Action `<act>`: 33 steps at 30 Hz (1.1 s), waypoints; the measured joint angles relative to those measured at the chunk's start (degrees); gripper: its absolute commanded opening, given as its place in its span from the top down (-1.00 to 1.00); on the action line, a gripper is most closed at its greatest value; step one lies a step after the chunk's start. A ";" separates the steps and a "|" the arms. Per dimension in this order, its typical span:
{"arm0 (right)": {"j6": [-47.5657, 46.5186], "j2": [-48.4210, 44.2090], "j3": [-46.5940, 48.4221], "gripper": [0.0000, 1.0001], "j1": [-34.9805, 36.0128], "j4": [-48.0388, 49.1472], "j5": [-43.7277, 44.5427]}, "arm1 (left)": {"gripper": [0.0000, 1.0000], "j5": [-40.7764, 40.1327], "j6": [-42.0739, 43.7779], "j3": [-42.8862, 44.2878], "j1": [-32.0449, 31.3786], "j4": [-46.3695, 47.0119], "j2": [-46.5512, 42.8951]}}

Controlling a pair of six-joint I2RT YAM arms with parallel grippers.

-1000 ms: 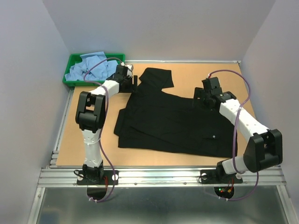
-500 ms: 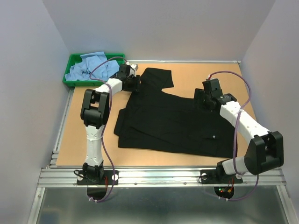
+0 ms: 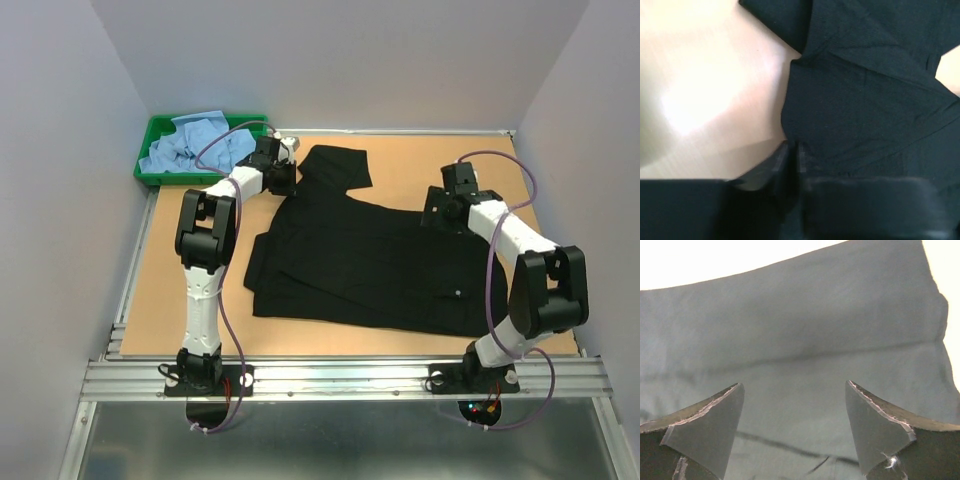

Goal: Fold and stack the long sleeve shirts
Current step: Fold the shirt

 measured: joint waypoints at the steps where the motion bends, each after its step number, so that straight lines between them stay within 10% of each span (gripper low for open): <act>1: 0.00 0.63 0.55 -0.67 -0.90 0.22 -0.09 | 0.73 0.42 -0.02 0.00 0.00 0.13 0.09; 11: 0.39 11.67 10.88 -0.11 -13.90 4.85 -0.55 | 1.00 3.50 -1.46 -0.50 -0.02 2.08 0.04; 33: -20.41 24.00 13.66 0.12 -24.35 14.71 -19.19 | 1.00 0.20 -2.69 -4.31 -0.13 3.41 -1.84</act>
